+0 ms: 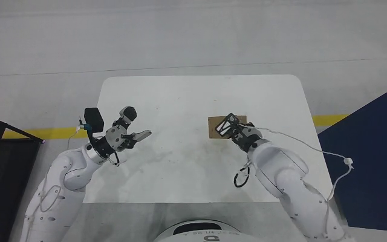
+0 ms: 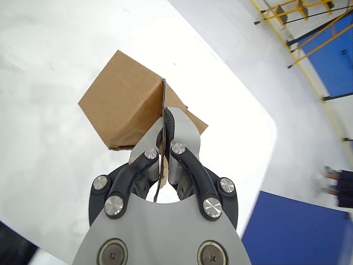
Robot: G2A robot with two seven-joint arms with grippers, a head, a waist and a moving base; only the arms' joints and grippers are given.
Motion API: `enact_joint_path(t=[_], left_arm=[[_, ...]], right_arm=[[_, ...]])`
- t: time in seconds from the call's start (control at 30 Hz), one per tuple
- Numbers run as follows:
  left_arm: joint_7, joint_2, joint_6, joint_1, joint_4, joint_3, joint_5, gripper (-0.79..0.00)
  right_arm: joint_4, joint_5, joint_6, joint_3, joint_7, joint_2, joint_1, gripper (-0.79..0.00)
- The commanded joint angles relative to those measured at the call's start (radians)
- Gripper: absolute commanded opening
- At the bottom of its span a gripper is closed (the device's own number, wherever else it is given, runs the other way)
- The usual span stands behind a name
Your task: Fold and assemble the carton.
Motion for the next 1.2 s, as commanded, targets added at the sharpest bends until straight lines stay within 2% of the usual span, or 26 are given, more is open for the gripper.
enact_joint_path(t=[0.0, 0.03, 0.1, 0.17, 0.27, 0.3, 0.37, 0.47, 0.5, 0.53, 0.63, 0.73, 0.87, 0.9, 0.97, 1.0, 1.17], left_arm=[[0.0, 0.0, 0.0, 0.0, 0.0, 0.0, 0.0, 0.0], [0.0, 0.0, 0.0, 0.0, 0.0, 0.0, 0.0, 0.0], [0.0, 0.0, 0.0, 0.0, 0.0, 0.0, 0.0, 0.0], [0.0, 0.0, 0.0, 0.0, 0.0, 0.0, 0.0, 0.0], [0.0, 0.0, 0.0, 0.0, 0.0, 0.0, 0.0, 0.0], [0.0, 0.0, 0.0, 0.0, 0.0, 0.0, 0.0, 0.0], [0.0, 0.0, 0.0, 0.0, 0.0, 0.0, 0.0, 0.0], [0.0, 0.0, 0.0, 0.0, 0.0, 0.0, 0.0, 0.0], [0.0, 0.0, 0.0, 0.0, 0.0, 0.0, 0.0, 0.0], [0.0, 0.0, 0.0, 0.0, 0.0, 0.0, 0.0, 0.0], [0.0, 0.0, 0.0, 0.0, 0.0, 0.0, 0.0, 0.0], [0.0, 0.0, 0.0, 0.0, 0.0, 0.0, 0.0, 0.0], [0.0, 0.0, 0.0, 0.0, 0.0, 0.0, 0.0, 0.0], [0.0, 0.0, 0.0, 0.0, 0.0, 0.0, 0.0, 0.0], [0.0, 0.0, 0.0, 0.0, 0.0, 0.0, 0.0, 0.0], [0.0, 0.0, 0.0, 0.0, 0.0, 0.0, 0.0, 0.0], [0.0, 0.0, 0.0, 0.0, 0.0, 0.0, 0.0, 0.0]], right_arm=[[0.024, -0.074, -0.024, -0.081, 0.09, -0.011, 0.057, -0.686], [0.038, -0.095, -0.031, -0.114, 0.114, -0.017, 0.082, -0.674], [0.066, -0.106, -0.036, -0.168, 0.163, -0.03, 0.123, -0.511], [0.078, -0.109, -0.039, -0.212, 0.19, -0.043, 0.162, -0.409], [0.085, -0.119, -0.045, -0.257, 0.218, -0.06, 0.213, -0.391], [0.086, -0.124, -0.045, -0.267, 0.224, -0.064, 0.228, -0.354], [0.091, -0.126, -0.046, -0.282, 0.237, -0.073, 0.248, -0.339], [0.08, -0.104, -0.036, -0.29, 0.219, -0.084, 0.272, -0.262], [0.077, -0.095, -0.026, -0.286, 0.203, -0.087, 0.276, -0.203], [0.073, -0.068, -0.002, -0.277, 0.179, -0.09, 0.274, -0.179], [0.04, 0.124, 0.11, -0.207, 0.073, -0.098, 0.239, -0.175], [0.029, 0.249, 0.203, -0.092, -0.037, -0.094, 0.17, -0.169], [0.039, 0.475, 0.307, 0.077, -0.274, -0.089, 0.035, -0.212], [0.056, 0.528, 0.313, 0.113, -0.332, -0.088, 0.004, -0.212], [0.097, 0.64, 0.3, 0.166, -0.413, -0.088, -0.036, -0.379], [0.119, 0.687, 0.278, 0.179, -0.428, -0.088, -0.046, -0.431], [0.229, 0.756, 0.17, 0.164, -0.324, -0.086, 0.014, -0.437]])
